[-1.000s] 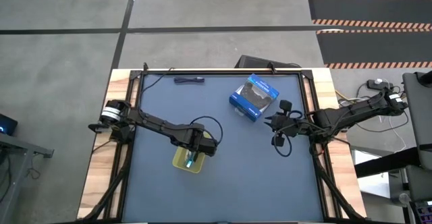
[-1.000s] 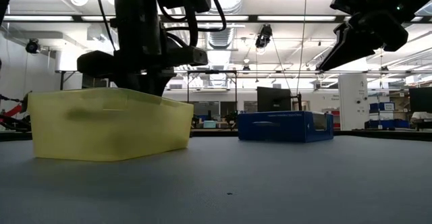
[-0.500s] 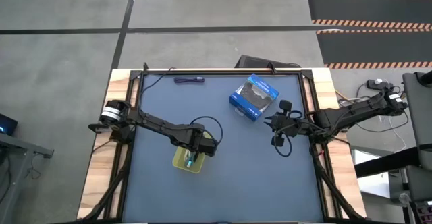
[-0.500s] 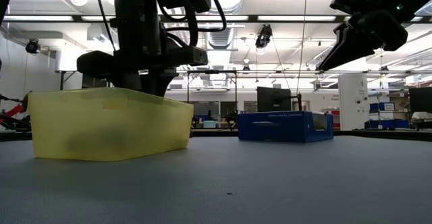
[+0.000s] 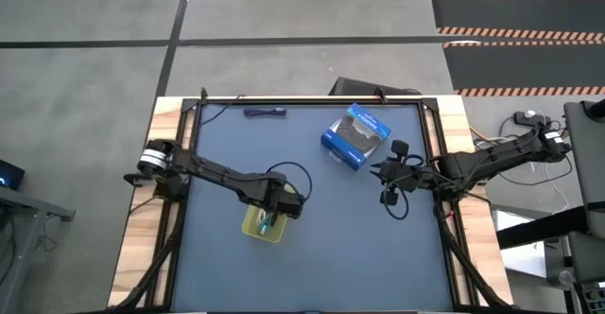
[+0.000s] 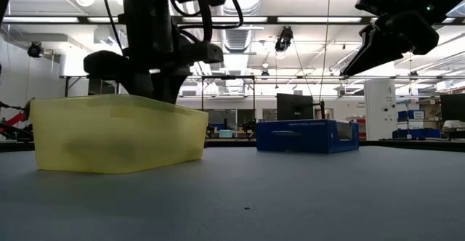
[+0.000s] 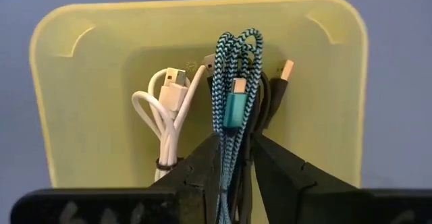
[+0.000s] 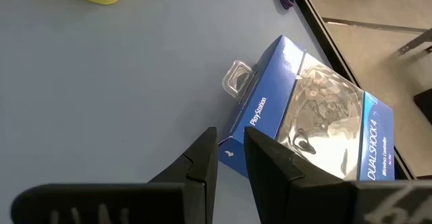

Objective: Pick and place USB-C Cables
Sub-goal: Put the violet charger cable into the yellow bin

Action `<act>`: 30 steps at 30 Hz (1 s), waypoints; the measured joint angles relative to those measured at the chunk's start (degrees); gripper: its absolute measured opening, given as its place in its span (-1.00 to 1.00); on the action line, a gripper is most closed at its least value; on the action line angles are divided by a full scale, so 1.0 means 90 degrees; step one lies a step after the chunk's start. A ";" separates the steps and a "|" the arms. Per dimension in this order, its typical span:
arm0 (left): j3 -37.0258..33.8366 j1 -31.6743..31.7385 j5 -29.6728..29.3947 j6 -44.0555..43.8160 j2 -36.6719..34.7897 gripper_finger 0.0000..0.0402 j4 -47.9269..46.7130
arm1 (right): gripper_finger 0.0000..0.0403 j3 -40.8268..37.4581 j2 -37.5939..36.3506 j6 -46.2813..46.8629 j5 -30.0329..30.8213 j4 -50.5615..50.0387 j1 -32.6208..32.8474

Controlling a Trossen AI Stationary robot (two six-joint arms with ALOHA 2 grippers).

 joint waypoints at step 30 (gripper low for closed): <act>0.0196 0.0414 -0.0441 0.4399 -0.1699 -0.63 0.0156 | -0.67 0.0217 0.0000 -0.0049 0.0000 0.0148 0.0000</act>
